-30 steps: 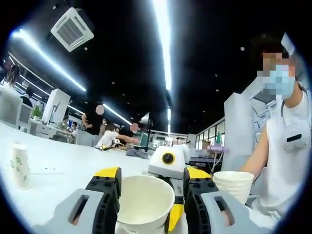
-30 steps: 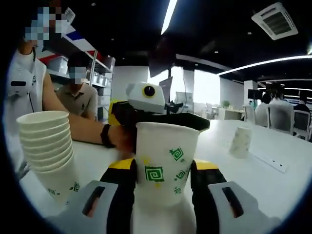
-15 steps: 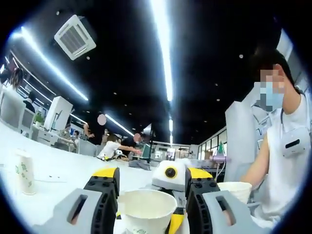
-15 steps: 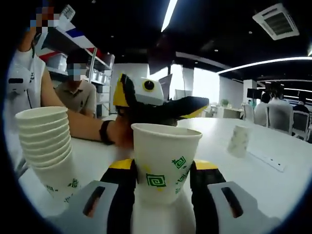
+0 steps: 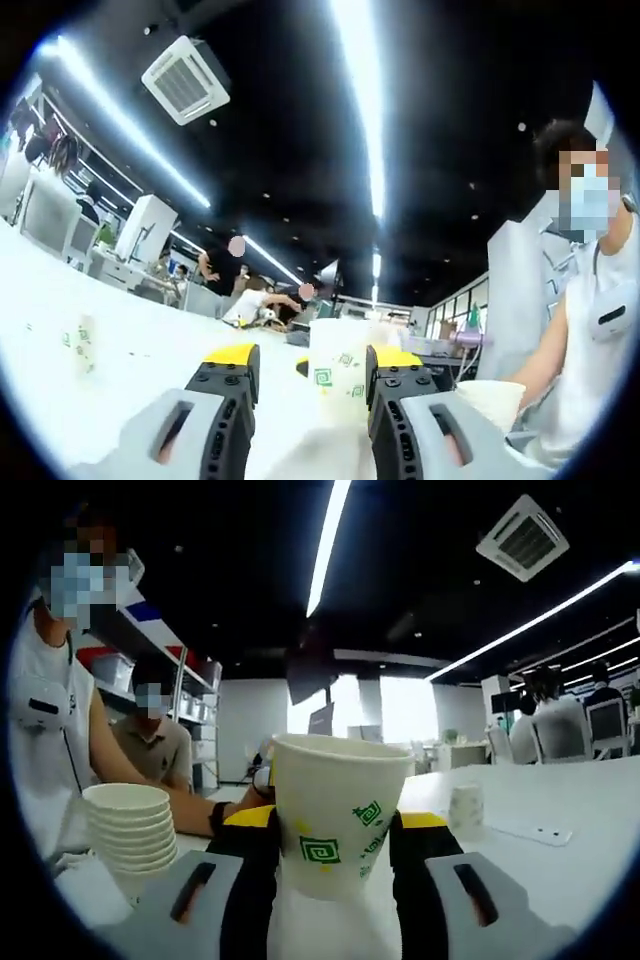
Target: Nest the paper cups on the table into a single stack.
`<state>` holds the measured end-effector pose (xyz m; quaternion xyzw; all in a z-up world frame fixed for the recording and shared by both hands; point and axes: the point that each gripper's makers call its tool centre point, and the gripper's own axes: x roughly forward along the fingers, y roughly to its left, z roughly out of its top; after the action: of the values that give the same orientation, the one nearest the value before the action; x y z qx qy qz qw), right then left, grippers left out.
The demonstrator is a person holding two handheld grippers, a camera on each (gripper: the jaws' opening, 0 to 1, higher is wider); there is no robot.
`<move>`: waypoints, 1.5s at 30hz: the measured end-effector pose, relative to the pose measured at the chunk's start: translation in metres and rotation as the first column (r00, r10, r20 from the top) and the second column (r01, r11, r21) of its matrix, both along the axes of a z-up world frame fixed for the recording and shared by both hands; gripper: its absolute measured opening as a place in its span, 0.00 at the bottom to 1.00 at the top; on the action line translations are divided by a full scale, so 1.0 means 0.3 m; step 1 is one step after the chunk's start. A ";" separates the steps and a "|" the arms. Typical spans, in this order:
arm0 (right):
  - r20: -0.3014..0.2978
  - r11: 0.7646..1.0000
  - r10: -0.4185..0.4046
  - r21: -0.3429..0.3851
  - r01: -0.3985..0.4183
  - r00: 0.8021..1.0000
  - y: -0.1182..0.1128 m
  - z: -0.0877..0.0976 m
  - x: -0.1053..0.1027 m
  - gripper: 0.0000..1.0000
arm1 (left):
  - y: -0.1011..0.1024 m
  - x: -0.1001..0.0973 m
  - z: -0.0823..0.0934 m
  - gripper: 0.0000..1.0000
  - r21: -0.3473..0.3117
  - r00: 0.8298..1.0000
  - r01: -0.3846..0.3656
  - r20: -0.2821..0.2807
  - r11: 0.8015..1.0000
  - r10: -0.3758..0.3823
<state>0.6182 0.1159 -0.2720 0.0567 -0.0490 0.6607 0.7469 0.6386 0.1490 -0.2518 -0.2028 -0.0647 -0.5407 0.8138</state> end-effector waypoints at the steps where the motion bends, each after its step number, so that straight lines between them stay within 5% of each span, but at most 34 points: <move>1: 0.003 1.000 0.000 -0.011 0.000 1.000 0.004 -0.006 -0.003 0.46 | -0.012 -0.008 -0.007 0.45 0.012 1.000 0.015 -0.004 1.000 -0.015; 7: 0.022 0.997 0.001 -0.080 0.001 1.000 0.035 -0.050 -0.026 0.46 | -0.062 -0.046 -0.044 0.32 0.107 0.999 0.040 0.032 0.993 -0.043; 16: 0.030 0.992 0.002 -0.126 0.001 1.000 0.041 -0.080 -0.021 0.46 | -0.070 -0.055 -0.050 0.31 0.123 0.997 0.051 0.043 0.991 -0.057; 24: 0.036 0.993 -0.019 -0.112 0.023 0.999 0.010 -0.052 -0.014 0.46 | 0.005 -0.009 -0.003 0.35 0.034 0.999 -0.034 0.044 0.999 0.033; 29: 0.036 0.992 -0.054 -0.114 0.058 0.998 -0.038 0.025 -0.029 0.45 | 0.060 0.038 -0.005 0.35 -0.006 0.996 -0.093 -0.004 0.996 0.093; 36: 0.045 0.994 -0.058 -0.091 0.062 0.997 -0.085 0.200 -0.186 0.45 | 0.070 0.049 0.002 0.34 -0.021 0.994 -0.109 -0.010 0.994 0.109; 45: 0.138 0.966 -0.027 -0.252 0.061 0.990 -0.037 0.179 -0.458 0.46 | 0.054 0.037 0.000 0.33 -0.002 0.995 -0.104 0.006 0.995 0.104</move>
<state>0.4808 0.1049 -0.2183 -0.0855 -0.0144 0.6471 0.7574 0.6497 0.1654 -0.2519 -0.1982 -0.0780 -0.4981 0.8405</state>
